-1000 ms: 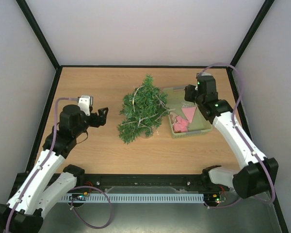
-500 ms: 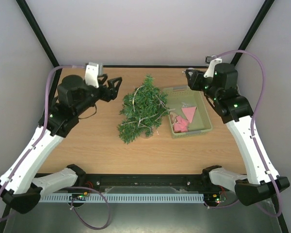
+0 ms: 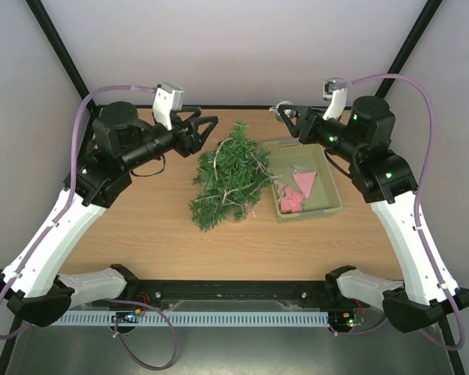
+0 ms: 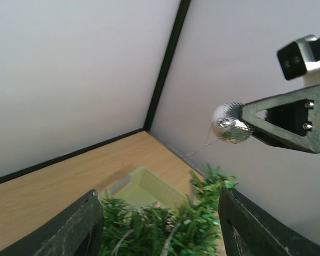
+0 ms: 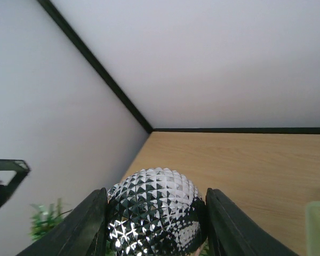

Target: Decorate the small christmas tree

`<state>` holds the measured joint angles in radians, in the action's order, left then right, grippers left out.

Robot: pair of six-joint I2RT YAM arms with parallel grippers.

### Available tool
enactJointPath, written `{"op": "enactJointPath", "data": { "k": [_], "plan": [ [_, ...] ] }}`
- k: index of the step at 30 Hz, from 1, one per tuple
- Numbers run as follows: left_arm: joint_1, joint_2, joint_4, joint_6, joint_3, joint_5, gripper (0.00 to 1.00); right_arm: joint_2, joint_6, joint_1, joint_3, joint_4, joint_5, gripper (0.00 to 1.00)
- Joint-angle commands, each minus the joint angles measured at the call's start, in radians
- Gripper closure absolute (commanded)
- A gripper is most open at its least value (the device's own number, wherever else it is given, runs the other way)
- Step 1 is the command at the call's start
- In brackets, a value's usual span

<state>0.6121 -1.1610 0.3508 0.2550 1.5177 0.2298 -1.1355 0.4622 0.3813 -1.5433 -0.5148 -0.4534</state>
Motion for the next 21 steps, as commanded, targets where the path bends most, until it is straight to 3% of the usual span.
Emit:
{"op": "enactJointPath", "data": {
  "k": [1, 11, 16, 21],
  "plan": [
    [0.003, 0.025, -0.024, 0.021, -0.007, 0.137, 0.40, 0.030, 0.060, 0.026, -0.032, 0.068, -0.082, 0.61],
    [0.003, 0.095, 0.037, 0.018, -0.065, 0.199, 0.45, 0.126, 0.103, 0.027, 0.116, 0.085, -0.208, 0.61],
    [0.003, 0.143, 0.012, 0.052, -0.140, 0.318, 0.46, 0.162, 0.137, 0.028, 0.220, 0.142, -0.382, 0.61],
    [0.003, 0.194, -0.053, 0.092, -0.270, 0.416, 0.48, 0.208, 0.149, 0.028, 0.289, 0.142, -0.423, 0.61]
  ]
}}
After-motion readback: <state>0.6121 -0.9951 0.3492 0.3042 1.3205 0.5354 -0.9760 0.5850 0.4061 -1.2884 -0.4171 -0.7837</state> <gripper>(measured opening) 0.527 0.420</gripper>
